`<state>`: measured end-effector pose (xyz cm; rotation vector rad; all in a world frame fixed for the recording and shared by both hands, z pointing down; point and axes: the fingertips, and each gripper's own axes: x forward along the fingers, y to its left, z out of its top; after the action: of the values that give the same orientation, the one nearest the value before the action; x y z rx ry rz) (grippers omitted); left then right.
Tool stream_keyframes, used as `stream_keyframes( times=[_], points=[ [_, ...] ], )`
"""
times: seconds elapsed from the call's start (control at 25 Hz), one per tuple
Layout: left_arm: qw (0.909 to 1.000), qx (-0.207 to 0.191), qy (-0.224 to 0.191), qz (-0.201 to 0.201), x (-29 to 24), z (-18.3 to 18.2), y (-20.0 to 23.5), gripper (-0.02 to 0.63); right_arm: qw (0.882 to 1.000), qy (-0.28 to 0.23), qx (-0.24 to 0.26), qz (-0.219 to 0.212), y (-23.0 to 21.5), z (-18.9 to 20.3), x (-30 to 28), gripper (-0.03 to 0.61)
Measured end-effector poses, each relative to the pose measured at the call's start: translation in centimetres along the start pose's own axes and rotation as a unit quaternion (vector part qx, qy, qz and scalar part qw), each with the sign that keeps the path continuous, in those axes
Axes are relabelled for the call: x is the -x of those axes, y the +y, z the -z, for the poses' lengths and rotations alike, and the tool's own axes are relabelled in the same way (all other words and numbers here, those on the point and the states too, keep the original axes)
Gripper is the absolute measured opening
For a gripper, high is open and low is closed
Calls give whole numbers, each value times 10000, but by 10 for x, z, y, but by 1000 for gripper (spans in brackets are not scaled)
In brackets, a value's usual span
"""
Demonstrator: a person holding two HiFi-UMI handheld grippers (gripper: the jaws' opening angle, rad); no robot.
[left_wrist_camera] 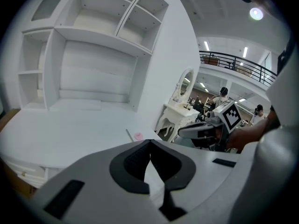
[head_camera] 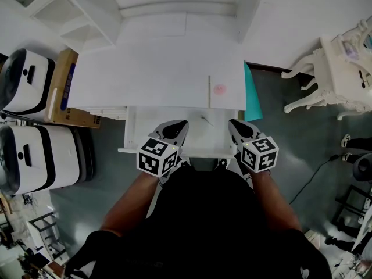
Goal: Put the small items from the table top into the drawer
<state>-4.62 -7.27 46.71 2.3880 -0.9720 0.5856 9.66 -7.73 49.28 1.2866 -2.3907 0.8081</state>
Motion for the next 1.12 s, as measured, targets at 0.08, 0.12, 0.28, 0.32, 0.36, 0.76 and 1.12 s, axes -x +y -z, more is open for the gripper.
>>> stream_keyframes(
  times=[0.08, 0.12, 0.28, 0.32, 0.36, 0.76, 1.12],
  points=[
    [10000, 10, 20, -16, 0, 1, 1, 11, 10000, 27, 35, -6, -1, 0, -2, 34],
    [10000, 18, 35, -32, 0, 2, 2, 11, 10000, 42, 55, -5, -1, 0, -4, 34],
    [9997, 107, 215, -78, -3, 10, 8, 11, 9996, 122, 227, 92, -9, -1, -12, 34],
    [9995, 137, 280, -99, -4, 13, 11, 11, 9993, 148, 301, 144, -12, -1, -16, 34],
    [9993, 164, 325, -124, -5, 16, 14, 11, 9989, 182, 389, 203, -16, 0, -20, 34],
    [9983, 343, 337, -343, 0, 22, 34, 11, 9885, 590, 1265, 574, -56, -1, -82, 34],
    [9964, 553, 390, -516, 5, 30, 46, 11, 9807, 1085, 1430, 778, -96, 10, -141, 35]
  ],
)
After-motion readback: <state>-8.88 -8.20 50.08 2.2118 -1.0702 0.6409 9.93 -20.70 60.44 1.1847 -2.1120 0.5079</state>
